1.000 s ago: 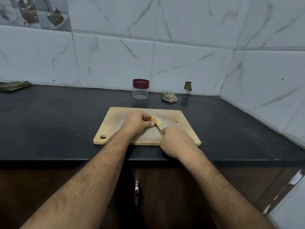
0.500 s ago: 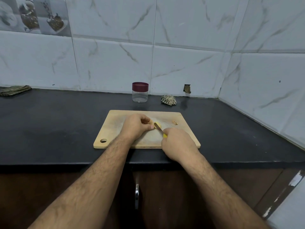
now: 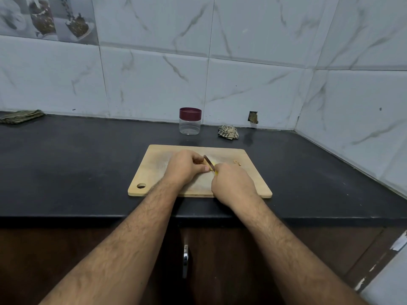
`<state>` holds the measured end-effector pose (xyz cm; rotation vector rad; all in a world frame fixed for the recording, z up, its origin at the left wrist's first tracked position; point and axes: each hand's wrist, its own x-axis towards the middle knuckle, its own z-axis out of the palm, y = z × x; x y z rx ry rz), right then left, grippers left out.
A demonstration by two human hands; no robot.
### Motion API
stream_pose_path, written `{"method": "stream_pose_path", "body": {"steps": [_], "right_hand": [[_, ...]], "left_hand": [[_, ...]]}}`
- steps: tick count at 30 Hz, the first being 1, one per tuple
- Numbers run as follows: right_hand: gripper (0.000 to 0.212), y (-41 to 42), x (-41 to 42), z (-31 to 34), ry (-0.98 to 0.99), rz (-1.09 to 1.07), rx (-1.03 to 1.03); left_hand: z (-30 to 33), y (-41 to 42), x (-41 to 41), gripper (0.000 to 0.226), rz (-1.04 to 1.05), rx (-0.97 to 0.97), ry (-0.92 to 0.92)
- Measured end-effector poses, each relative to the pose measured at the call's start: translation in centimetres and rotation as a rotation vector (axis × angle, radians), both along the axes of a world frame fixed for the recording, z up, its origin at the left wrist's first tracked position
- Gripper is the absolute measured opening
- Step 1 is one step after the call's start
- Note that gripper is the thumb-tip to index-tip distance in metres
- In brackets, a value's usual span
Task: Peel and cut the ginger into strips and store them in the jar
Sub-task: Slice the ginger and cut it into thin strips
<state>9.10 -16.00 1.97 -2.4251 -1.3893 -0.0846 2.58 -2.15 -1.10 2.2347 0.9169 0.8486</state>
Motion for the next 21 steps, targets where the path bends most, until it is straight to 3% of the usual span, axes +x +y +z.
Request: {"method": "stream_pose_path", "body": {"steps": [12,21], "right_hand": [[0.041,0.5,0.5,0.0,0.029,0.002,-0.043],[0.037,0.8,1.1,-0.4,0.050,0.023,-0.028]], "left_hand": [[0.3,-0.2,-0.1,0.029,0.002,0.008,0.027],[0.3,-0.2,0.0,0.030,0.016,0.050,0.065]]}}
